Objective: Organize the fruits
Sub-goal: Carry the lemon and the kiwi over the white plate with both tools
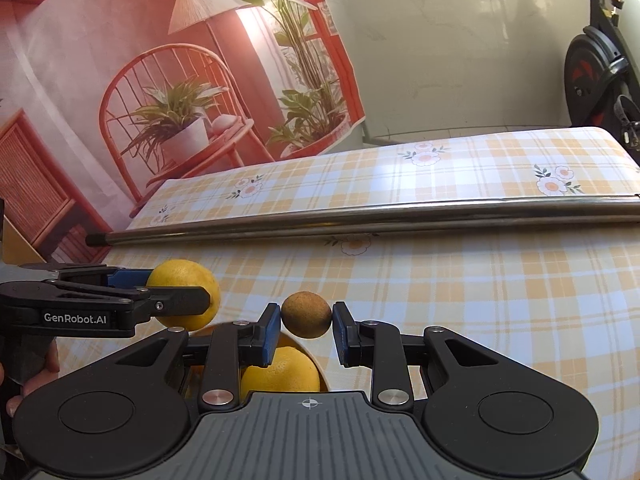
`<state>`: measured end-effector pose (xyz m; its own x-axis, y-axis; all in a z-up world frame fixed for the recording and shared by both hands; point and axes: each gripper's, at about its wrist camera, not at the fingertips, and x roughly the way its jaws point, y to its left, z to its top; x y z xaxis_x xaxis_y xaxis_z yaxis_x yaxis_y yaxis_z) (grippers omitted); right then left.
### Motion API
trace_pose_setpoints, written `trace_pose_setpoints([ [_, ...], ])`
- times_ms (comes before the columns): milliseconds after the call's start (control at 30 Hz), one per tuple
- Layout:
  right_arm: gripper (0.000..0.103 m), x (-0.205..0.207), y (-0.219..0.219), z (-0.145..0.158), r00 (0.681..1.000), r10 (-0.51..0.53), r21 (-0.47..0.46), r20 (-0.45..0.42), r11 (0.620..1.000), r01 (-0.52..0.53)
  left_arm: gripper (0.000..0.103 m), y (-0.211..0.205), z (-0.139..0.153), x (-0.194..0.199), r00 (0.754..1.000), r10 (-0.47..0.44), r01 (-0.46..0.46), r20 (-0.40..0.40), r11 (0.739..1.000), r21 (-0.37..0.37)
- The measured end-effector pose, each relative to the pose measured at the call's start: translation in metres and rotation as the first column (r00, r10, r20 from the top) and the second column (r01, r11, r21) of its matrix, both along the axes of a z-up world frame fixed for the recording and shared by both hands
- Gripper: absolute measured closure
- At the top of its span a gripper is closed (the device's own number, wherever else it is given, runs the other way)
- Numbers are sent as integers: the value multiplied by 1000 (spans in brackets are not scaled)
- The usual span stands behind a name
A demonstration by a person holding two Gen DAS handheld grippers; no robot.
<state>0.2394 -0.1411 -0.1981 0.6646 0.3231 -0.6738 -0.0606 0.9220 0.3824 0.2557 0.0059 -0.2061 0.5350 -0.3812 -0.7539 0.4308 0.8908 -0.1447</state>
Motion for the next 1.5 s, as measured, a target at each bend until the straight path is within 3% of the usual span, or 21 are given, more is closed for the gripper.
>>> trace_pose_setpoints([
  [233, 77, -17, 3, 3, 1000, 0, 8, -1, 1000, 0, 38, -3, -5, -22, 999, -48, 48, -3, 998, 32],
  [900, 77, -33, -4, 5, 1000, -24, 19, -8, 1000, 24, 38, -23, -38, -26, 993, -92, 101, -74, 987, 126],
  [1500, 77, -33, -4, 5, 1000, -23, 19, -8, 1000, 23, 37, -29, -35, -25, 995, -88, 93, -40, 983, 161],
])
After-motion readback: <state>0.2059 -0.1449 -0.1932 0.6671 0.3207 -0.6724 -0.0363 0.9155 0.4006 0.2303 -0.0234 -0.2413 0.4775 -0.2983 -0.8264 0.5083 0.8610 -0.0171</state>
